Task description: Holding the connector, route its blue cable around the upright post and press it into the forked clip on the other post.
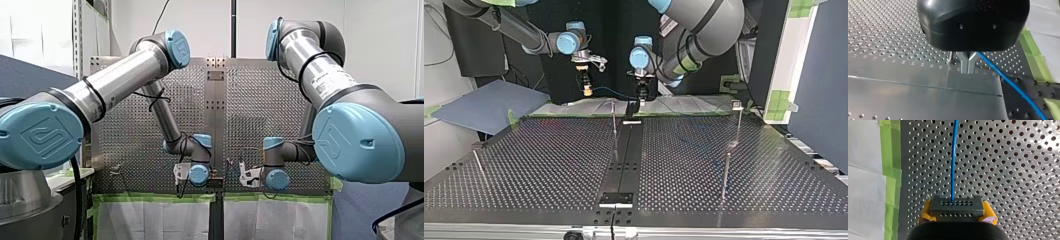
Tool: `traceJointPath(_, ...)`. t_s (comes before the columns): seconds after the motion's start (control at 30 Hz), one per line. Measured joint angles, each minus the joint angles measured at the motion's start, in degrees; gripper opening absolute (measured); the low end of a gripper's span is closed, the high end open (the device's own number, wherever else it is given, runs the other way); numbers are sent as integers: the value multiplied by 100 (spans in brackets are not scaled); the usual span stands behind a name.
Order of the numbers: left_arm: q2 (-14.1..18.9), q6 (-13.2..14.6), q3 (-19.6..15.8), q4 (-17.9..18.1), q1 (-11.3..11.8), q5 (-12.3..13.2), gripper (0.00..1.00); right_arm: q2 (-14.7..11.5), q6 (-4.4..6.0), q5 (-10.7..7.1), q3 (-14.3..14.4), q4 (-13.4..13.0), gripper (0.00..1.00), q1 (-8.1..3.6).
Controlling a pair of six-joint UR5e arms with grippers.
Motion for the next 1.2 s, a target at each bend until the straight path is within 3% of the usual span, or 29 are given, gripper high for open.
traceJointPath(0.5, 0, 141, -1, -155, -444, -676, 1, 0, 28, 31, 0, 8, 36, -102)
traceJointPath(0.9, 1, 327, 19, -93, -746, -735, 1, 9, 32, 4, -115, -29, 36, -228)
traceJointPath(1.2, 2, 364, 230, -195, -852, -747, 1, 17, 4, 1, -202, 19, 36, -310)
